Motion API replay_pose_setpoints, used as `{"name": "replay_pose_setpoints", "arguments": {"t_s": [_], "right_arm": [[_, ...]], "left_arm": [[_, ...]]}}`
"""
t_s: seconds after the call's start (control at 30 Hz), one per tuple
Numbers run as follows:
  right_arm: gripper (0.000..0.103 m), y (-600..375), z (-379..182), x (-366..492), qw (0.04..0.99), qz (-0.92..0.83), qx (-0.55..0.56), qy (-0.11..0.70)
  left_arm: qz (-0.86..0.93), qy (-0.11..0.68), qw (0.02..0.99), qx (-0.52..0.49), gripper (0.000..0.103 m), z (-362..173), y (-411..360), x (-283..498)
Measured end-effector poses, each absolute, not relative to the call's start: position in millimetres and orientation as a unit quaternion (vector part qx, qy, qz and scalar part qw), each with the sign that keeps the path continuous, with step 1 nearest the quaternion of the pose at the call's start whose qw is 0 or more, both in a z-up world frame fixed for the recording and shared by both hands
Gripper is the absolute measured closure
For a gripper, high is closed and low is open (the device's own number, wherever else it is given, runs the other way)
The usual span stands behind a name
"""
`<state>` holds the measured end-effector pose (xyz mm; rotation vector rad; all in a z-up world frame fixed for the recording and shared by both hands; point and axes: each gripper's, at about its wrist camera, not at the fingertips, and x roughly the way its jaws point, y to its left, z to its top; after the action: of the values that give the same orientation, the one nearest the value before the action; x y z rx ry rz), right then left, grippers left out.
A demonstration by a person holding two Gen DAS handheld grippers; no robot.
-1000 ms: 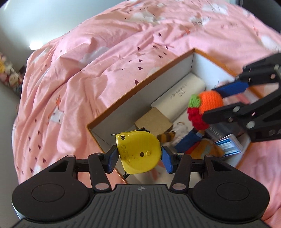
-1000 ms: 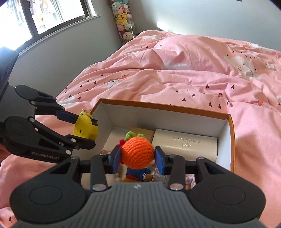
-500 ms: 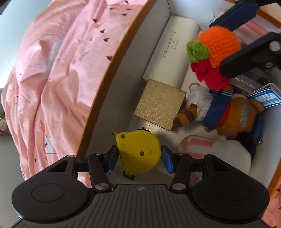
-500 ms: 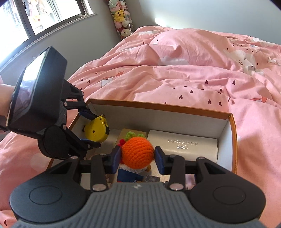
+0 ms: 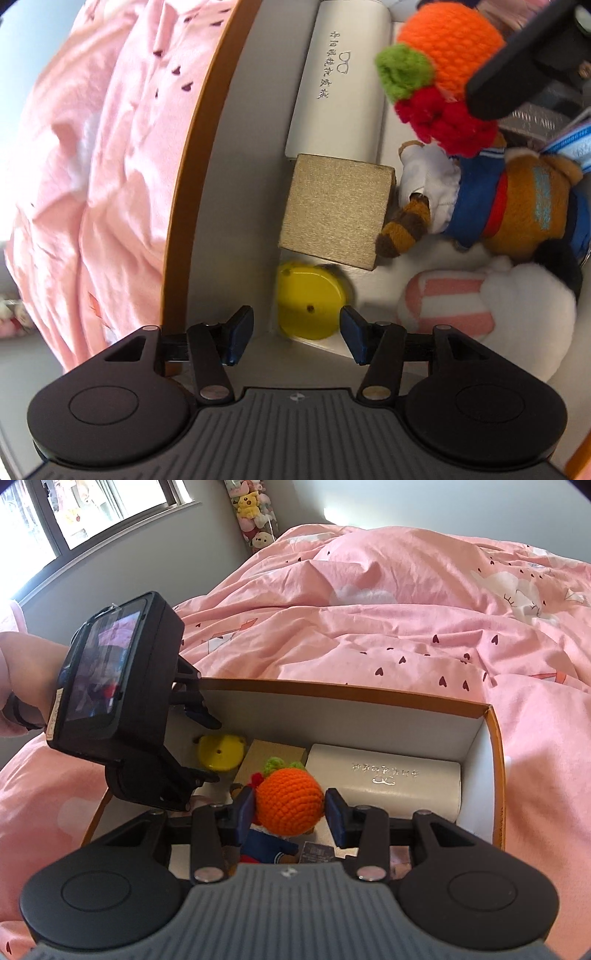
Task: Organize objects
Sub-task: 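Lower the tape measure and fruit into the box and open both grippers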
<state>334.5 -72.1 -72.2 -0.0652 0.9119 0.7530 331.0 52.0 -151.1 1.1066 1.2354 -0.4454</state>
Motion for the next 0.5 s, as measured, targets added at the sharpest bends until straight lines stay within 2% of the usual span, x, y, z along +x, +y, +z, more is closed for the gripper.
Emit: {"name": "replay_pose_setpoints", "arguments": {"t_s": [0.27,0.37,0.5], "right_arm": [[0.06,-67.3,-71.3,331.2,0.824,0.366,-0.033,0.432],[0.06,-65.0,-71.7,332.8,0.819,0.372,-0.024,0.437],[0.06,-56.6,-70.6,336.3,0.809,0.386,0.001,0.444]], "left_arm": [[-0.179,0.504,0.711,0.456,0.039,-127.2,61.9,318.7],[-0.161,0.5,0.756,0.391,0.039,-102.9,72.6,313.8],[-0.127,0.49,0.812,0.291,0.046,-74.8,92.7,302.4]]}}
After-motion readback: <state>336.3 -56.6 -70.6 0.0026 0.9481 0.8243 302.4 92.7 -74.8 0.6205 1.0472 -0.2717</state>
